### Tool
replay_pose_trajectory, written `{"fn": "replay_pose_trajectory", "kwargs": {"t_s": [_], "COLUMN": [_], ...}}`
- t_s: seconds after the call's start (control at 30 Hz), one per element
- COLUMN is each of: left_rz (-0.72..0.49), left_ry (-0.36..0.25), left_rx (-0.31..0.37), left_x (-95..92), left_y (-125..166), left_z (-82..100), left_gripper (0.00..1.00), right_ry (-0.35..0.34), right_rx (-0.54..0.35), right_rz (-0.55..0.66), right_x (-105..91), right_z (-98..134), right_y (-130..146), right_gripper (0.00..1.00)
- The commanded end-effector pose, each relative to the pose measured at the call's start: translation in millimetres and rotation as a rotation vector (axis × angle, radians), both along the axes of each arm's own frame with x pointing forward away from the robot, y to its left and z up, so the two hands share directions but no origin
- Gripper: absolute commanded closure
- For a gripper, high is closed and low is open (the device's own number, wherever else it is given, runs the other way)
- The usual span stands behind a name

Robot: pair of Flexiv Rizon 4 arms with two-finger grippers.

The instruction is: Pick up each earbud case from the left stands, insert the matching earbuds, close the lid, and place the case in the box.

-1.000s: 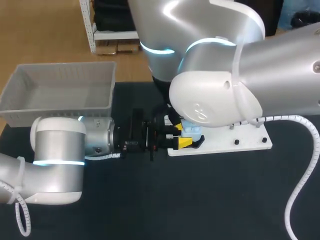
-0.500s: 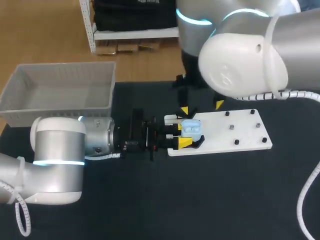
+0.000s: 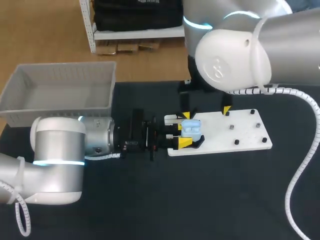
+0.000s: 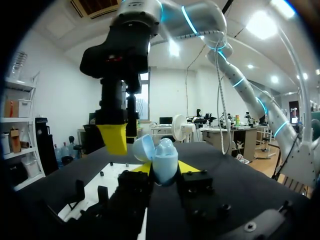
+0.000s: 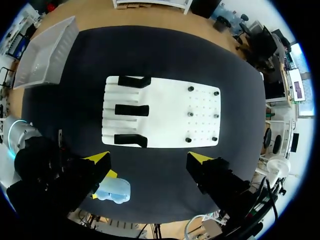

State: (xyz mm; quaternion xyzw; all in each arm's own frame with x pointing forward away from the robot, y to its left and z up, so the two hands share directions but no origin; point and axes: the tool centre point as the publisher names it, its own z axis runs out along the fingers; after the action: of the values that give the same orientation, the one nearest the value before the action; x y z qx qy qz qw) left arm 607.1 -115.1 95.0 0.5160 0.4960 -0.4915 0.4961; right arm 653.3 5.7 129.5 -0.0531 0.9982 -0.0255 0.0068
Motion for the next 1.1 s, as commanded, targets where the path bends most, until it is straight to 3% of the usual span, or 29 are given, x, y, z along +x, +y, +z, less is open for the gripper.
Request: {"fn": "replay_pose_trajectory", "kwargs": {"t_s": [0.03,0.37,0.67,0.87,1.1], "left_rz": [0.003,0.003,0.003,0.126,0.255], "left_ry": [-0.001,-0.001,-0.001,-0.032,-0.124], "left_rx": [-0.002,-0.002,-0.002,0.051,0.158], "left_x": [-0.8,-0.8,-0.8,11.8,32.8], "left_y": [0,0,0,48,121], "left_z": [-0.2,-0.2,-0.2,32.8,89.1], "left_gripper": [1.0,1.0,1.0,1.0,1.0], "right_ry": [-0.009,0.001,-0.247,-0.291,-0.291], "right_rx": [0.005,0.041,0.078,0.135,0.135], "right_rz": [-0.011,-0.018,0.032,0.061,0.061], "right_x": [-12.6,-41.1,-41.8,-47.6,-47.6], "right_z": [10,17,70,85,85], "right_y": [-9,-8,-6,-10,-10], "right_gripper": [0.0,0.0,0.0,0.0,0.0]}}
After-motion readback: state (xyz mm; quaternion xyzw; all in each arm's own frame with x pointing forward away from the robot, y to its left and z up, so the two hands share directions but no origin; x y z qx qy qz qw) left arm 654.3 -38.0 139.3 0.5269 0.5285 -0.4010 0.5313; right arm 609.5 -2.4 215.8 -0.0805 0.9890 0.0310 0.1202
